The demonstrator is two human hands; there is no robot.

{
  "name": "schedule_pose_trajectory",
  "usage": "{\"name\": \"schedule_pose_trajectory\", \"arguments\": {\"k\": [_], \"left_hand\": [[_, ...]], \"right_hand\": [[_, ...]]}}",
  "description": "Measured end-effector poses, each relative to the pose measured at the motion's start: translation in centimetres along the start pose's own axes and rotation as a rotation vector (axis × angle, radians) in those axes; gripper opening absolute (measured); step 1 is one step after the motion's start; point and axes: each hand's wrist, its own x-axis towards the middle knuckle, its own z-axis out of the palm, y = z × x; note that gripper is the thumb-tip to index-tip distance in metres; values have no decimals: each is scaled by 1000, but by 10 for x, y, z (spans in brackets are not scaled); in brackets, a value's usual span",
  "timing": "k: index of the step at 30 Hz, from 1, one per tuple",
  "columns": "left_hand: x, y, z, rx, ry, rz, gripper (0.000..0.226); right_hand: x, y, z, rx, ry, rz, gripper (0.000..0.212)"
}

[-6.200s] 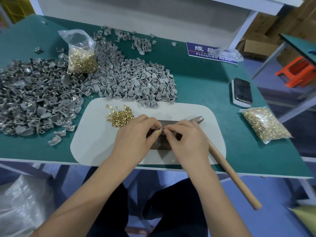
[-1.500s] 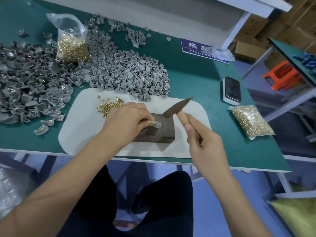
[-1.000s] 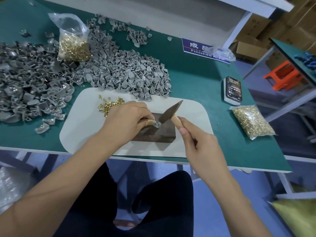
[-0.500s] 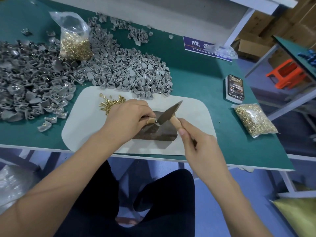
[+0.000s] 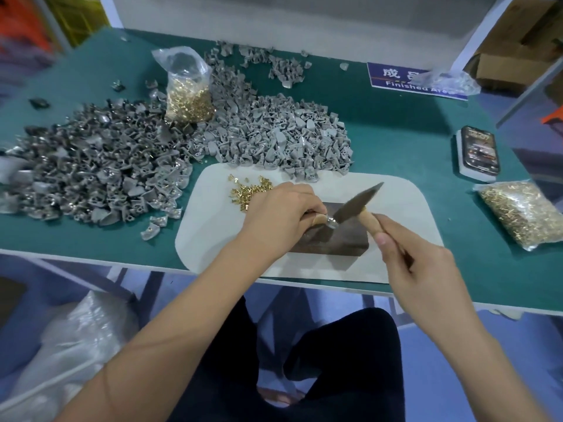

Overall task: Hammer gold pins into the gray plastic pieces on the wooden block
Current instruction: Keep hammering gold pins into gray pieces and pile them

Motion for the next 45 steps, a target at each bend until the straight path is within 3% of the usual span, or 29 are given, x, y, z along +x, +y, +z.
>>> {"name": "schedule_pose_trajectory", "arguments": {"k": [4,7,10,12,14,17,21,24,28,36,40,45], "left_hand": [[-4,5,3,-47,16,-29,17],[-19,10,7,-234,108,-92,9],[-45,9,7,-370,209,-230,4],[-59,2,3,-376,230,-271,6],[-70,-9,-5,-378,252,-294,8],[-83,-27,-19,-336,309,-363,9],[-94,-54,-36,-279,369,-456,6],[-110,-78,-45,-213,424,-557,5],[-135,-110,-57,-52,411,-661,6],[-159,-141,-61,-170,388,-543,5],[-161,-145,-59,-190,405,-547,25],[-157,-156,-56,-98,384,-498,21]], "right_hand": [[9,20,-2,-72,209,183,38],[21,46,7,-308,165,291,40],[28,61,24,-368,84,319,33],[34,58,37,-361,139,310,34],[44,42,49,-262,241,199,37],[62,-6,69,-57,340,-150,29],[78,-90,112,192,116,-429,20],[84,-133,153,264,-137,-432,17],[88,-164,195,280,-287,-434,12],[77,-169,225,364,-316,-543,3],[70,-162,221,346,-270,-497,5],[67,-156,217,238,-275,-448,4]]}}
